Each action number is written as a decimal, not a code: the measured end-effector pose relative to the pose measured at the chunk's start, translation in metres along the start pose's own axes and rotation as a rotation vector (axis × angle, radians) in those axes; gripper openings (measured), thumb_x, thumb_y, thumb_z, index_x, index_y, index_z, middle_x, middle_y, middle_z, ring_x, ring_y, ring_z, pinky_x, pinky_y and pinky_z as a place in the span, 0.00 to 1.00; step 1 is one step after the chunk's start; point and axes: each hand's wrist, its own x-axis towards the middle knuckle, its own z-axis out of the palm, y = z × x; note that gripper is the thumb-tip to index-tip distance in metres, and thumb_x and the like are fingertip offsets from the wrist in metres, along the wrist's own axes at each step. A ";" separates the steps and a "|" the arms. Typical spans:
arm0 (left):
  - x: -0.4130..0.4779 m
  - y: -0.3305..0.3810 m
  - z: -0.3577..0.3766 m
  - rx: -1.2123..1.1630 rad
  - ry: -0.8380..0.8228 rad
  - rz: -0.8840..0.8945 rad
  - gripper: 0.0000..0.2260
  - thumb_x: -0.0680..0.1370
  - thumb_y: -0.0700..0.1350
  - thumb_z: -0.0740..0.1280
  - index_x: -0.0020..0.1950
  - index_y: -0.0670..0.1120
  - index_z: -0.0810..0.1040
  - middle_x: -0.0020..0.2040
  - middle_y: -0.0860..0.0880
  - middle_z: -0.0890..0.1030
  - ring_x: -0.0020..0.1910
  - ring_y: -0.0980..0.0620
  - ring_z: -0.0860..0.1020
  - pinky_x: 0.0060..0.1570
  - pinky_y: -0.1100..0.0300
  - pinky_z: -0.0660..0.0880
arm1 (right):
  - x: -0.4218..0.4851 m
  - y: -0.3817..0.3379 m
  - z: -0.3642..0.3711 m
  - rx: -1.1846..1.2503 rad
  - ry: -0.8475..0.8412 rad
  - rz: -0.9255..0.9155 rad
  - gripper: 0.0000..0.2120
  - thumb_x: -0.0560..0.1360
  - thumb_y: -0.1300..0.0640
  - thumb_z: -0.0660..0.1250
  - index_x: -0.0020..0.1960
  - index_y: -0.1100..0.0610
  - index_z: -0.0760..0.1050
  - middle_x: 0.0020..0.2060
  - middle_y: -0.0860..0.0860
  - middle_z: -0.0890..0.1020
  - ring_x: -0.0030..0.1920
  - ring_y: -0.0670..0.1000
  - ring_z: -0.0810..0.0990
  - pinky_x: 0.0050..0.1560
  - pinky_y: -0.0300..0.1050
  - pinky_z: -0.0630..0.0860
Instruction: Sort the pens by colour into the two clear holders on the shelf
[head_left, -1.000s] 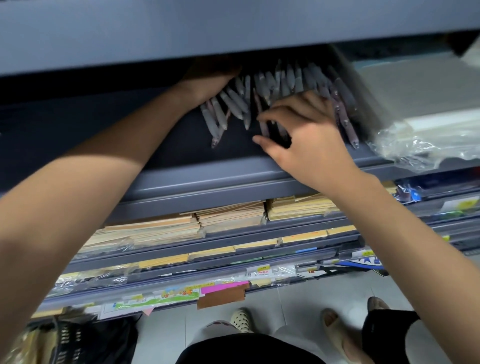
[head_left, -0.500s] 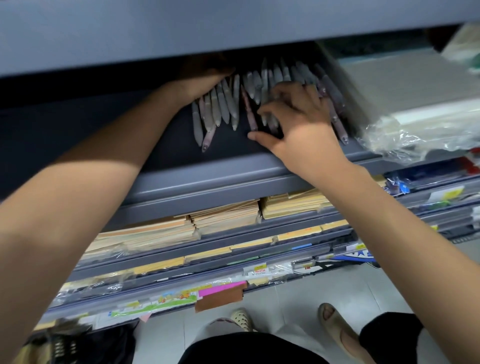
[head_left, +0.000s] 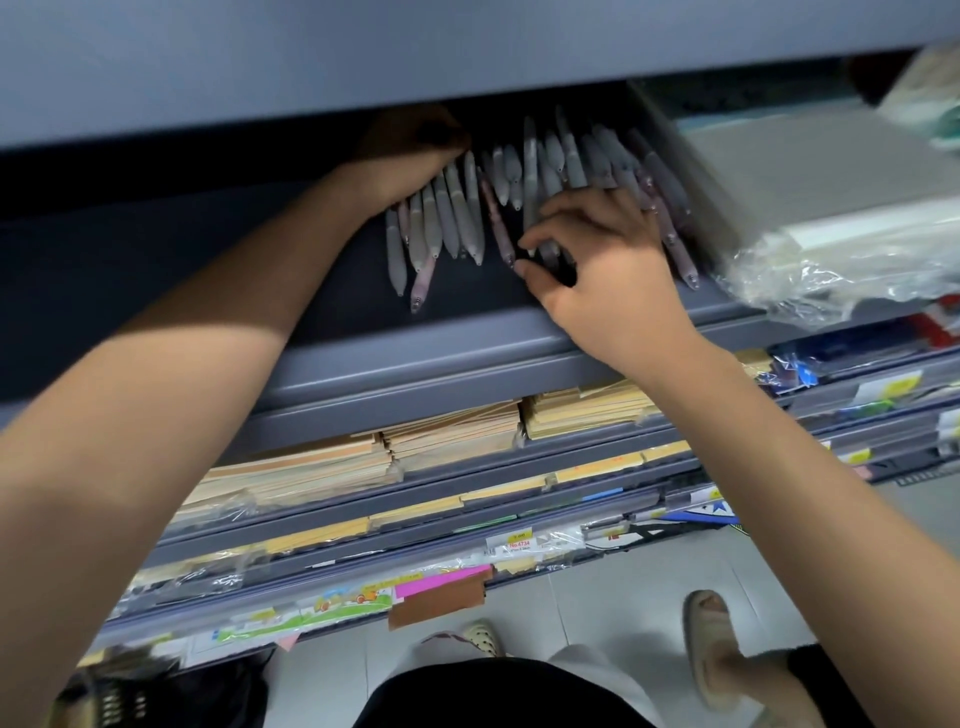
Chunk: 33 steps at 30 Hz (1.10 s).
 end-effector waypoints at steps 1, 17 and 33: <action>0.001 -0.001 0.001 -0.007 0.013 -0.001 0.05 0.80 0.51 0.67 0.54 0.54 0.80 0.52 0.54 0.79 0.51 0.59 0.76 0.45 0.73 0.69 | -0.001 -0.002 -0.001 -0.014 -0.003 -0.001 0.13 0.72 0.49 0.71 0.50 0.57 0.83 0.54 0.53 0.81 0.58 0.58 0.77 0.59 0.56 0.71; -0.007 0.006 -0.005 -0.173 0.056 -0.054 0.11 0.81 0.46 0.66 0.57 0.41 0.82 0.53 0.48 0.81 0.50 0.56 0.78 0.52 0.66 0.74 | 0.010 -0.045 0.015 -0.259 -0.065 0.005 0.35 0.62 0.25 0.62 0.49 0.55 0.75 0.53 0.52 0.77 0.59 0.57 0.72 0.57 0.55 0.61; -0.007 0.010 -0.001 -0.104 0.004 -0.135 0.12 0.81 0.51 0.67 0.61 0.47 0.80 0.57 0.50 0.79 0.58 0.52 0.78 0.49 0.69 0.71 | 0.003 -0.032 0.013 -0.166 -0.057 -0.130 0.12 0.73 0.48 0.66 0.47 0.55 0.81 0.49 0.49 0.82 0.54 0.57 0.76 0.56 0.51 0.61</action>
